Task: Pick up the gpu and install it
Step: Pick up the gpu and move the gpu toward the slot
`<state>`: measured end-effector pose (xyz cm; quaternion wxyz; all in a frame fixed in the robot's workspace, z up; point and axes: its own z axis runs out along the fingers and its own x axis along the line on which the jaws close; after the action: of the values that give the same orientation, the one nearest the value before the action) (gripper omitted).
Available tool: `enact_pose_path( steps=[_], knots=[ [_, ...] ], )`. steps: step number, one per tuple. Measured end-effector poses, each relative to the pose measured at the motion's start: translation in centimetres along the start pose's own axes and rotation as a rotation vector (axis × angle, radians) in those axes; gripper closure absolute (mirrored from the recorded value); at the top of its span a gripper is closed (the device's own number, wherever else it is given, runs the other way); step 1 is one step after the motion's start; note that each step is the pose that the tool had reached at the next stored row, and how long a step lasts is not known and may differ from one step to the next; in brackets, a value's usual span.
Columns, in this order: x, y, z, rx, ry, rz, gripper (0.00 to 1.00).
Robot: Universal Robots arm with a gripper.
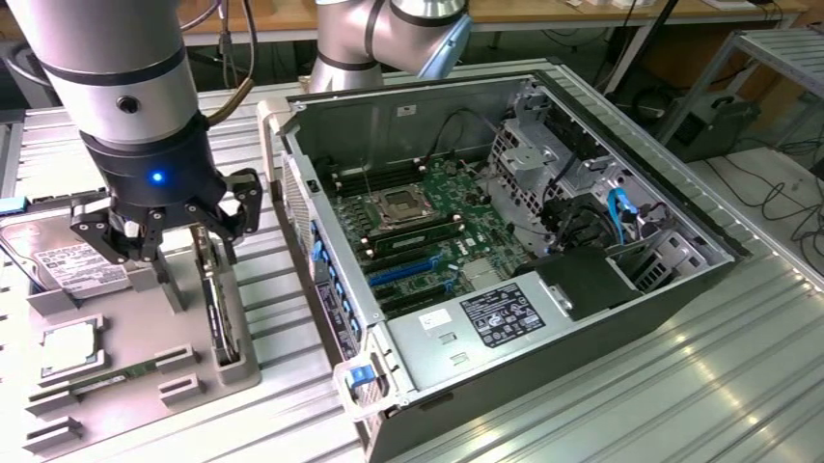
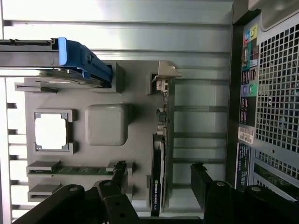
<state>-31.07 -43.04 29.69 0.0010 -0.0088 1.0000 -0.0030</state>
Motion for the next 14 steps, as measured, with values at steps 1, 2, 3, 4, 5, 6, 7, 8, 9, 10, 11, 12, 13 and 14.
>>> enact_pose_path(
  steps=[1, 2, 3, 4, 5, 6, 7, 8, 9, 10, 11, 12, 13, 14],
  knots=[
    [0.0, 0.00, 0.07, 0.0001, 0.0000, 0.000, 0.34],
    [0.0, 0.00, 0.13, 0.0000, 0.0000, 0.000, 0.34],
    [0.0, 0.00, 0.20, 0.0001, 0.0000, 0.000, 0.34],
    [0.0, 0.00, 0.28, 0.0001, 0.0001, 0.000, 0.34],
    [0.0, 0.00, 0.38, 0.0000, 0.0000, 0.000, 0.34],
    [0.0, 0.00, 0.46, 0.0001, 0.0001, 0.000, 0.34],
    [0.0, 0.00, 0.56, 0.0001, 0.0001, 0.000, 0.34],
    [0.0, 0.00, 0.64, 0.0001, 0.0000, 0.000, 0.34],
    [0.0, 0.00, 0.73, 0.0000, -0.0001, 0.000, 0.34],
    [0.0, 0.00, 0.80, 0.0001, 0.0000, 0.000, 0.34],
    [0.0, 0.00, 0.87, 0.0001, 0.0000, 0.000, 0.34],
    [0.0, 0.00, 0.94, 0.0001, 0.0000, 0.000, 0.34],
    [0.0, 0.00, 1.08, 0.0001, -0.0001, 0.000, 0.34],
    [0.0, 0.00, 1.15, 0.0001, -0.0001, 0.000, 0.34]
  ],
)
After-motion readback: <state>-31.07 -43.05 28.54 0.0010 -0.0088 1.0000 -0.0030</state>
